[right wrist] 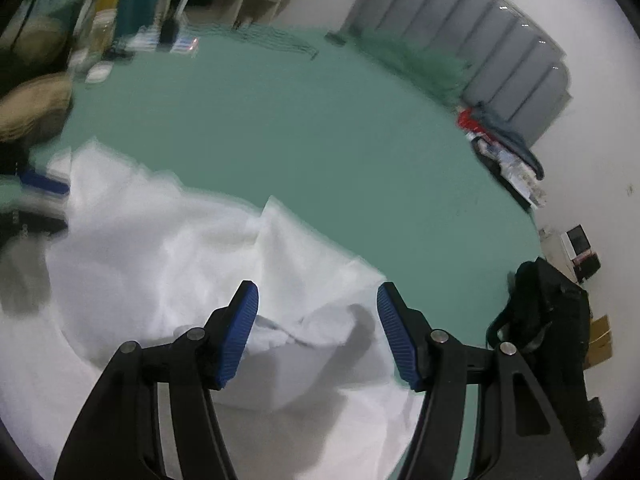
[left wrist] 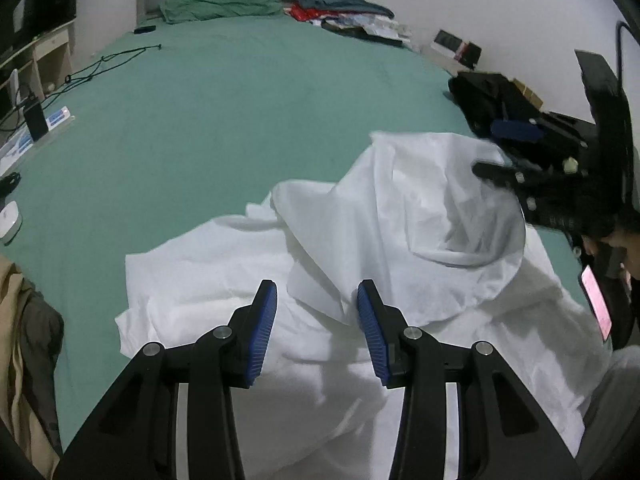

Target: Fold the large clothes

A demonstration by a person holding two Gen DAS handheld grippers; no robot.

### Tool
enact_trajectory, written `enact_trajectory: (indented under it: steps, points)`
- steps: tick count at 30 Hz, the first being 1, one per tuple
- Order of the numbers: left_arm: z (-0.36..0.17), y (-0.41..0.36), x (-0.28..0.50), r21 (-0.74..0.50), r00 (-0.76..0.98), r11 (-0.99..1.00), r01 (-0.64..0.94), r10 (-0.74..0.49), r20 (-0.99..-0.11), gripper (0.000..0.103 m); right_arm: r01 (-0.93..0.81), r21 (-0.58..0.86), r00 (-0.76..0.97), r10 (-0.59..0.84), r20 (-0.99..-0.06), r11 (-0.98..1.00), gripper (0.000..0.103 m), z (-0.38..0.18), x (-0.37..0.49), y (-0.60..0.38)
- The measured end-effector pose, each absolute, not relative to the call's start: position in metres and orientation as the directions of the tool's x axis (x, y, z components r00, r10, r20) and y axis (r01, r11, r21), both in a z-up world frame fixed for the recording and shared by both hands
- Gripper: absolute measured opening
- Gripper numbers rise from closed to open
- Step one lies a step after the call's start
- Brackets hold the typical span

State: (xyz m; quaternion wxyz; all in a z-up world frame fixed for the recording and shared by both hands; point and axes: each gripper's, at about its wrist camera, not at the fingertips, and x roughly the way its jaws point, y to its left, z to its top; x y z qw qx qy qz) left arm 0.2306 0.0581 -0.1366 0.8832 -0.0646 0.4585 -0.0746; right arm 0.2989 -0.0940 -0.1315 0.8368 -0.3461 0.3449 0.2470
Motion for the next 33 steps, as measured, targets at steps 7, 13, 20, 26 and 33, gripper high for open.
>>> enact_trajectory:
  steps: [7,13,20,26,33]
  points:
    - [-0.148,0.051,0.224,-0.17,0.525,0.982,0.086,-0.189,-0.83,0.045,-0.613,-0.356,0.593,0.114,-0.797,0.706,0.062,-0.166,0.237,-0.149]
    - [-0.16,0.045,0.219,-0.136,0.493,0.986,0.091,-0.164,-0.854,0.045,-0.519,-0.338,0.66,0.117,-0.742,0.785,0.062,-0.188,0.2,-0.175]
    - [-0.162,0.048,0.214,-0.141,0.486,0.986,0.089,-0.166,-0.858,0.045,-0.498,-0.337,0.783,0.247,-0.571,0.799,0.062,-0.119,0.187,-0.175]
    - [-0.161,0.054,0.214,-0.143,0.481,0.987,0.07,-0.159,-0.862,0.044,-0.621,-0.177,0.674,0.404,-0.619,0.764,0.062,-0.111,0.226,-0.116]
    - [-0.14,0.068,0.206,-0.175,0.512,0.984,0.041,-0.171,-0.842,0.045,-0.668,-0.107,0.505,0.343,-0.792,0.737,0.056,-0.186,0.244,-0.085]
